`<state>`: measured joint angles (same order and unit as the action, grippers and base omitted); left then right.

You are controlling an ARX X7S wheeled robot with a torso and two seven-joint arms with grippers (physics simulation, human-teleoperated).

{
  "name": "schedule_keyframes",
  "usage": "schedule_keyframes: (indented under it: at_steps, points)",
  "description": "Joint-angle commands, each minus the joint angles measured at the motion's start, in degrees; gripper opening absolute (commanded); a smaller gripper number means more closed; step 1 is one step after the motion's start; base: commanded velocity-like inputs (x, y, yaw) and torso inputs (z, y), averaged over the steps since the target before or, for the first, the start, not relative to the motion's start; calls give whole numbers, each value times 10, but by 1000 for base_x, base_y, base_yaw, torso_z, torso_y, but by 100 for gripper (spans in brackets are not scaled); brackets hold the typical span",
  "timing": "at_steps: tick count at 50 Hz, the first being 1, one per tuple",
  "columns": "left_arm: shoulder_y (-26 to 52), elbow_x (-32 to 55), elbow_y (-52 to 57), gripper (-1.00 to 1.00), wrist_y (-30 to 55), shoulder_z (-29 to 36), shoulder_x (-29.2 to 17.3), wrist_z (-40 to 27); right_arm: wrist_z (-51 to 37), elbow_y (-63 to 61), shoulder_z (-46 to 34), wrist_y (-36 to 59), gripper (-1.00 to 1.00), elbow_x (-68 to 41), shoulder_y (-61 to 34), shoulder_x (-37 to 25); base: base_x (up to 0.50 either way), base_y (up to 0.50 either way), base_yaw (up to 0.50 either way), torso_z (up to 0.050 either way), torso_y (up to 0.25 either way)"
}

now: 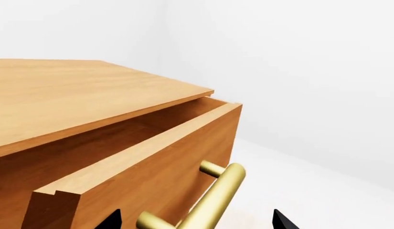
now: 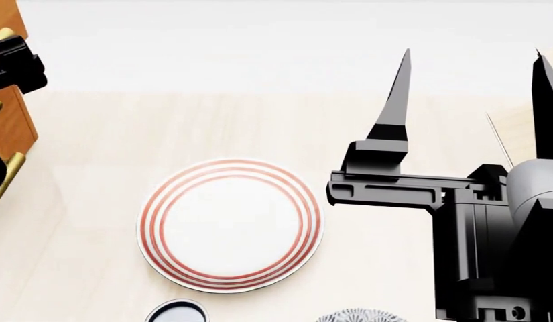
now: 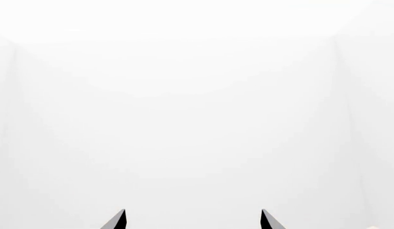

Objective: Close the top drawer of the cabinet.

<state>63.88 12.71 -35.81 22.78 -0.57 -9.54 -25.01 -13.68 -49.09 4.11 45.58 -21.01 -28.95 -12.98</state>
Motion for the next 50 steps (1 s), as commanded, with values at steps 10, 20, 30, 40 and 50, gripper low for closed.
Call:
schedule_keyframes:
  at_steps: [10, 20, 30, 40, 50]
  points:
    - [44, 15, -56, 100, -26, -22, -15, -24, -6, 1, -3, -5, 100, -6, 1, -5, 0, 0, 0, 0, 0]
    - [59, 17, -79, 100, -37, -30, -25, -28, -8, 5, -4, -13, 100, -7, 7, -7, 0, 0, 0, 0, 0]
    - [79, 18, -115, 100, -54, -37, -34, -30, -11, 6, -7, -15, 100, -9, 6, -9, 0, 0, 0, 0, 0]
    - [96, 13, -148, 100, -75, -38, -44, -30, -13, 9, -8, -20, 100, -11, 10, -11, 0, 0, 0, 0, 0]
    - [117, 11, -185, 100, -95, -42, -55, -32, -17, 7, -11, -17, 100, -15, 6, -13, 0, 0, 0, 0, 0]
